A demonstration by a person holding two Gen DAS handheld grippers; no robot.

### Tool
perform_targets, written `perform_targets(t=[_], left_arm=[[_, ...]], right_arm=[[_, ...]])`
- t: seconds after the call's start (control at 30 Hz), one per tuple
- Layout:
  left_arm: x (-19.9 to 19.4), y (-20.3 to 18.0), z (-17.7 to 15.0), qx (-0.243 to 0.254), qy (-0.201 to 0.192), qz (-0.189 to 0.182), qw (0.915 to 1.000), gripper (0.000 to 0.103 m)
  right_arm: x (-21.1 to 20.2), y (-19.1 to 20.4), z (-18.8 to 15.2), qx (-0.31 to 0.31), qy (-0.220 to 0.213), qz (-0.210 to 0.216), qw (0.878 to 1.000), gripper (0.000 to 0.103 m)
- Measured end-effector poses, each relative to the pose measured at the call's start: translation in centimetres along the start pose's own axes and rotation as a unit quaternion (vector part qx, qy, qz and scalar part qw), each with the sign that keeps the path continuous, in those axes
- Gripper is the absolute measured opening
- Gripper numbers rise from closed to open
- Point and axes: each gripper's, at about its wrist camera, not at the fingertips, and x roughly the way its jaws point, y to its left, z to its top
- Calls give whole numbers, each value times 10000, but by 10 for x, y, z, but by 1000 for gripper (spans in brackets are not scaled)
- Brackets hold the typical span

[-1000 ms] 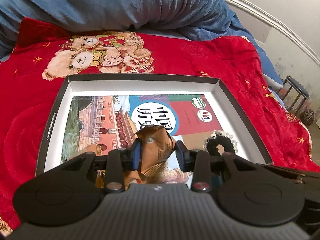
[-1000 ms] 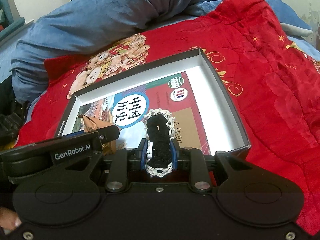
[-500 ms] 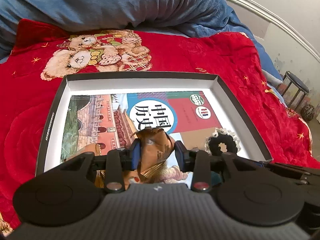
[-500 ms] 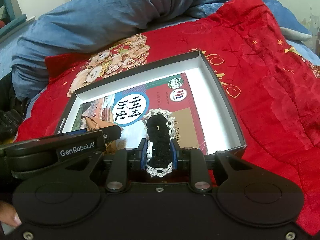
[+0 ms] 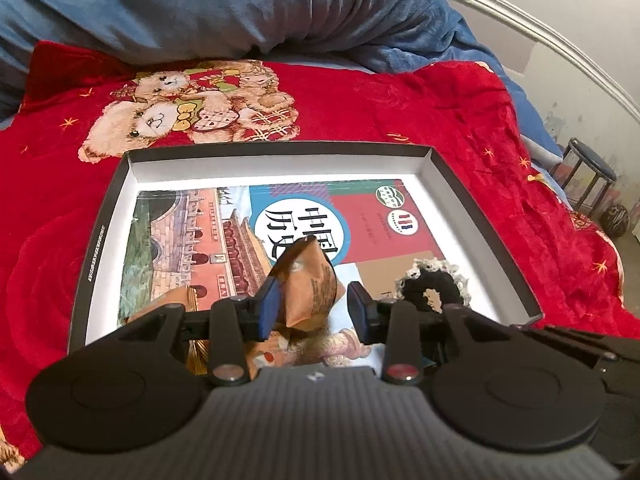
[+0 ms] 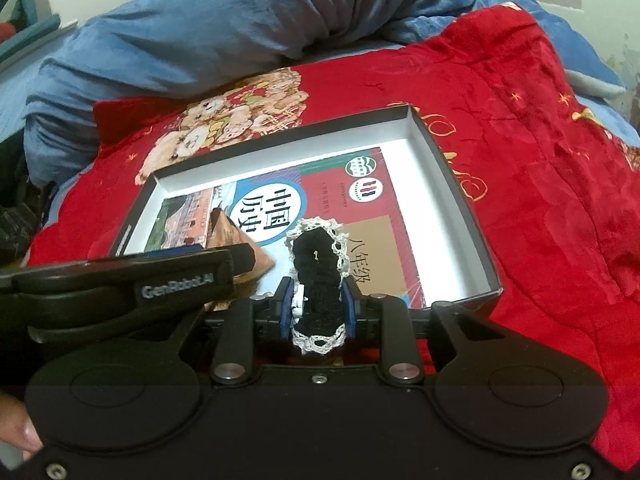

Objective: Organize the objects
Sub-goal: 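Carry the packet and scrunchie into the black box and open both grippers, then withdraw both open grippers from the box toward the remaining items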

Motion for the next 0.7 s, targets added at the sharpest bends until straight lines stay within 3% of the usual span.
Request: perform_targets(t=[0.17,0.4,0.53,0.7], left_arm=[[-1,3,1,-204,16,-106,9997,61],[-7,9,0,-661,4,-419,9969,88],[-20,14,-2,-1032,-127,-393,9938,93],[-45,28,-5,-1478,-358,-515,9870,96]], right_arm=[[-4,0,1,4,-23,60,10000,28],[-20,-4,0,164,-281,-97,9994,46],[-29,-5,0,208,-479,-99,9986,62],[-40,-9,-3,538,-752,194,9955,78]])
